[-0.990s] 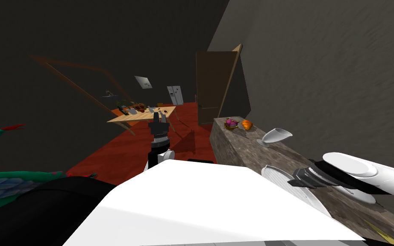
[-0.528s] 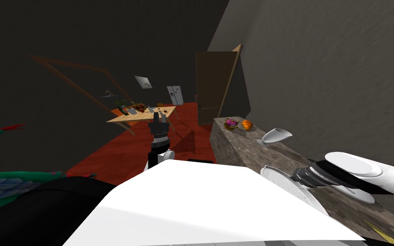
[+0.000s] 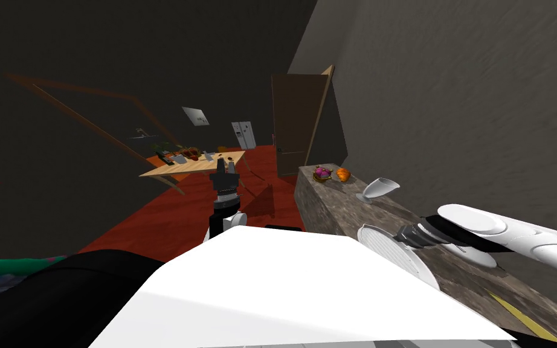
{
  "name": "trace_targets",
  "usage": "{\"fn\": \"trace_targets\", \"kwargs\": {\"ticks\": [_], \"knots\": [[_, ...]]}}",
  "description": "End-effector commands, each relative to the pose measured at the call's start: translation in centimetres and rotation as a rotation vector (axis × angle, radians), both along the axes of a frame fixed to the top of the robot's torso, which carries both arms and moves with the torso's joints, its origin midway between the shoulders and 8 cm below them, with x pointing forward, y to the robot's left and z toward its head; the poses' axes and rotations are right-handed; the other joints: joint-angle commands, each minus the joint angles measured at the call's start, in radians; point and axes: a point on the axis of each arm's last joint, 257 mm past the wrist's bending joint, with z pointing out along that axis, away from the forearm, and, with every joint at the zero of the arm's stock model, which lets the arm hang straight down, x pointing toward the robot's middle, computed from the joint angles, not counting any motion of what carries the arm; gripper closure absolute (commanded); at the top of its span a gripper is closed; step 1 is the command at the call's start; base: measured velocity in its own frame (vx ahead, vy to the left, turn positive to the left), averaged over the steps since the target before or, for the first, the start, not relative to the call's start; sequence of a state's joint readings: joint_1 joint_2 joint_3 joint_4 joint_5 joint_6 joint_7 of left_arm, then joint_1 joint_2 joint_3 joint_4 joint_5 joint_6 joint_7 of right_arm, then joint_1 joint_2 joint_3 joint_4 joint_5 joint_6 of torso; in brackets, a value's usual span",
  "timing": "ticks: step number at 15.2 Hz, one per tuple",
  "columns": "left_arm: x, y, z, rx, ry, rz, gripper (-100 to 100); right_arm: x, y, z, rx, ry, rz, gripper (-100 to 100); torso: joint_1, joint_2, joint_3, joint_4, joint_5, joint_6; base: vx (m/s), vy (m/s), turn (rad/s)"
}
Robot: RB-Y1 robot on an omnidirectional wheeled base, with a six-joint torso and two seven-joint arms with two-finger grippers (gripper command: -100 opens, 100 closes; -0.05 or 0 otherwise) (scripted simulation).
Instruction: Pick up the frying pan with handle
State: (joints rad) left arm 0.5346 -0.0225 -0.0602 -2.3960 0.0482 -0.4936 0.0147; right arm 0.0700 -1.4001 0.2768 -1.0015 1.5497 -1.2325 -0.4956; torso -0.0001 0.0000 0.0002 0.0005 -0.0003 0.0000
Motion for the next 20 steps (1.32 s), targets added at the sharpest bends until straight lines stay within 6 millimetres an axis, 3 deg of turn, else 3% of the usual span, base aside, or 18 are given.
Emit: {"fn": "trace_targets", "kwargs": {"ticks": [1, 4, 5, 7, 10, 11, 14, 16, 17, 20], "knots": [[0.0, 0.0, 0.0, 0.0, 0.0, 0.0, 0, 0.8, 0.4, -0.1, 0.001, 0.004, 0.018, 100, 0.0, 0.0, 0.0, 0.0, 0.0, 0.0, -0.005, -0.01, -0.014], [0.0, 0.0, 0.0, 0.0, 0.0, 0.0, 0, 0.9, 0.8, -0.5, 0.002, 0.022, 0.037, 100, 0.002, -0.001, -0.001, 0.0, 0.001, -0.001, 0.0, -0.002, 0.009], [0.0, 0.0, 0.0, 0.0, 0.0, 0.0, 0, 3.2, 1.6, 0.3, 0.011, -0.024, 0.038, 100, 0.002, -0.001, -0.001, 0.0, -0.001, -0.001, -0.002, -0.014, -0.133], [0.0, 0.0, 0.0, 0.0, 0.0, 0.0, 0, 4.2, 2.1, 0.3, 0.01, -0.024, 0.062, 100, 0.001, -0.001, -0.001, 0.0, 0.0, -0.002, -0.008, -0.018, -0.114], [0.0, 0.0, 0.0, 0.0, 0.0, 0.0, 0, 3.0, 2.2, -0.5, 0.008, 0.018, 0.075, 100, 0.002, -0.002, -0.001, 0.0, 0.0, -0.002, 0.001, -0.008, 0.024], [0.0, 0.0, 0.0, 0.0, 0.0, 0.0, 0, 5.6, 3.1, 0.5, 0.018, -0.035, 0.074, 100, 0.002, -0.001, -0.001, -0.001, -0.001, -0.002, 0.001, -0.019, -0.134], [0.0, 0.0, 0.0, 0.0, 0.0, 0.0, 0, 6.0, 3.6, 0.4, 0.013, -0.02, 0.102, 100, 0.0, 0.0, 0.0, 0.0, -0.001, -0.002, -0.006, -0.016, -0.081], [0.0, 0.0, 0.0, 0.0, 0.0, 0.0, 0, 4.8, 3.5, -0.3, 0.011, 0.016, 0.106, 100, 0.001, 0.0, 0.0, -0.001, -0.001, -0.002, -0.002, -0.003, 0.029], [0.0, 0.0, 0.0, 0.0, 0.0, 0.0, 0, 7.3, 4.4, 0.8, 0.022, -0.04, 0.103, 100, 0.001, 0.0, 0.0, -0.001, -0.001, -0.002, -0.007, -0.01, -0.122], [0.0, 0.0, 0.0, 0.0, 0.0, 0.0, 0, 7.7, 4.8, 0.8, 0.014, -0.025, 0.128, 100, 0.002, 0.0, 0.0, 0.0, 0.0, -0.002, -0.006, -0.018, -0.077]]}}
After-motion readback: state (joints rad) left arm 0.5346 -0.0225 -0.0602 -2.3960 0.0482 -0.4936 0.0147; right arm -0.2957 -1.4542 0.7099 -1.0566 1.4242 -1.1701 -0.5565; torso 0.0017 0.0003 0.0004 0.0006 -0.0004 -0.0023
